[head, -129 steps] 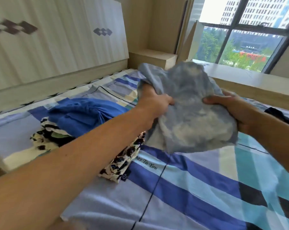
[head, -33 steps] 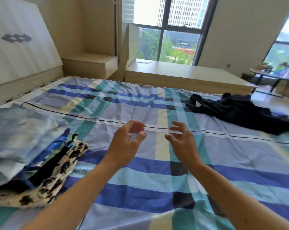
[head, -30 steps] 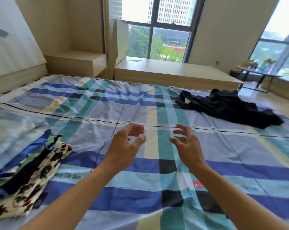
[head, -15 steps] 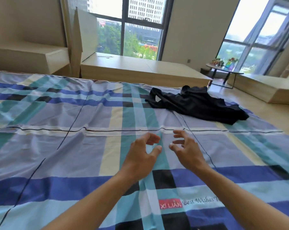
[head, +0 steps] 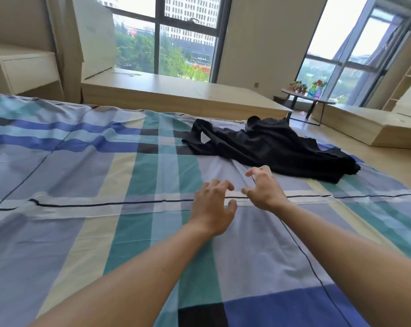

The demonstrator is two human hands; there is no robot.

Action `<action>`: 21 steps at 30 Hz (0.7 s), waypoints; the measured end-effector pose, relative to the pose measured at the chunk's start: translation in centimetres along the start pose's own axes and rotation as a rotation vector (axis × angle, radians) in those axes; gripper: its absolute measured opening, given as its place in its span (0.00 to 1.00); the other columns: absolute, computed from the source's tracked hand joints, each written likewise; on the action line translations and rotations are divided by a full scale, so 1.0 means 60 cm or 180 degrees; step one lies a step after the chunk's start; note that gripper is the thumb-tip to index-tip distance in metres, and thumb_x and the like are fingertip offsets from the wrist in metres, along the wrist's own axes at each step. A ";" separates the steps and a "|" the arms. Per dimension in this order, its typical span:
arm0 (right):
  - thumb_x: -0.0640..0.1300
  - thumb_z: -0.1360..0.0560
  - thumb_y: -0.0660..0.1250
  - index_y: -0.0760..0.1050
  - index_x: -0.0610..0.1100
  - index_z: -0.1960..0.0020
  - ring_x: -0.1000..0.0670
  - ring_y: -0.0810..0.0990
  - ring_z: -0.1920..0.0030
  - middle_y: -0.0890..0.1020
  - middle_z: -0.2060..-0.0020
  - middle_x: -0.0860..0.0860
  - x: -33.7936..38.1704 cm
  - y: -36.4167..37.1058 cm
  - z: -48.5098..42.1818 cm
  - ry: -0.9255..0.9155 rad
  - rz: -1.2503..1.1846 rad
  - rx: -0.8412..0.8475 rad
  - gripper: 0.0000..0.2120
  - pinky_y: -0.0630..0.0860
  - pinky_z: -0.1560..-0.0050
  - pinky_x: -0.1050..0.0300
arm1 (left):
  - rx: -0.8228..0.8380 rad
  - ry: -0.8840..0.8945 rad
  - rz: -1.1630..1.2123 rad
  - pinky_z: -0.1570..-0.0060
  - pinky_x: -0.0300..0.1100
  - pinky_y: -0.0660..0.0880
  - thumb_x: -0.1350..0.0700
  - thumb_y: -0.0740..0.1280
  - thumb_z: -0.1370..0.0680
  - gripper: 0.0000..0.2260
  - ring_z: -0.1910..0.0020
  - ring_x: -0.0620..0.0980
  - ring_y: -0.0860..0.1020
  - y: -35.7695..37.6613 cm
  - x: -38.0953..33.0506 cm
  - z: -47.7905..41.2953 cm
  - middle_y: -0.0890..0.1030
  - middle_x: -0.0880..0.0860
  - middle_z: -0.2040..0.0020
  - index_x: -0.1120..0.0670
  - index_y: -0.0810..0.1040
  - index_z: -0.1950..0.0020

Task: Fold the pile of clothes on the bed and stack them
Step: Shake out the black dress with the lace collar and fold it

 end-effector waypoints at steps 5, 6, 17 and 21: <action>0.46 0.25 0.68 0.74 0.46 0.36 0.43 0.70 0.32 0.65 0.31 0.47 -0.034 0.041 -0.090 -0.0133 0.0356 -0.0190 0.19 0.69 0.32 0.49 | -0.0022 -0.0022 -0.0529 0.41 0.48 0.65 0.46 0.63 0.23 0.12 0.40 0.49 0.73 0.062 0.040 -0.036 0.78 0.43 0.42 0.45 0.77 0.41; 0.46 0.25 0.67 0.76 0.47 0.37 0.43 0.67 0.30 0.64 0.29 0.46 -0.038 0.044 -0.106 -0.0180 0.0483 -0.0292 0.17 0.66 0.30 0.50 | -0.0136 0.0029 -0.0569 0.41 0.49 0.65 0.45 0.62 0.24 0.12 0.41 0.48 0.73 0.064 0.044 -0.035 0.78 0.42 0.43 0.44 0.77 0.43; 0.55 0.21 0.61 0.81 0.42 0.43 0.40 0.75 0.36 0.79 0.39 0.43 -0.081 0.056 -0.213 0.0275 0.0214 -0.0449 0.19 0.64 0.30 0.43 | -0.0310 0.0246 -0.0767 0.39 0.49 0.63 0.44 0.59 0.23 0.12 0.42 0.47 0.70 0.078 0.050 -0.039 0.75 0.42 0.44 0.44 0.76 0.44; 0.47 0.26 0.69 0.85 0.48 0.62 0.49 0.80 0.61 0.82 0.70 0.54 -0.052 0.005 -0.129 0.0242 -0.1144 -0.0663 0.09 0.74 0.54 0.53 | -0.0232 -0.0013 -0.0282 0.37 0.46 0.64 0.43 0.65 0.26 0.16 0.41 0.46 0.73 0.066 0.057 -0.039 0.77 0.41 0.44 0.43 0.73 0.39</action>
Point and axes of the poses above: each hand's wrist, its own z-axis away from the middle knuckle, its own y-axis out of the palm, x = y × z, the point moved 5 cm from there along -z, towards the middle knuckle
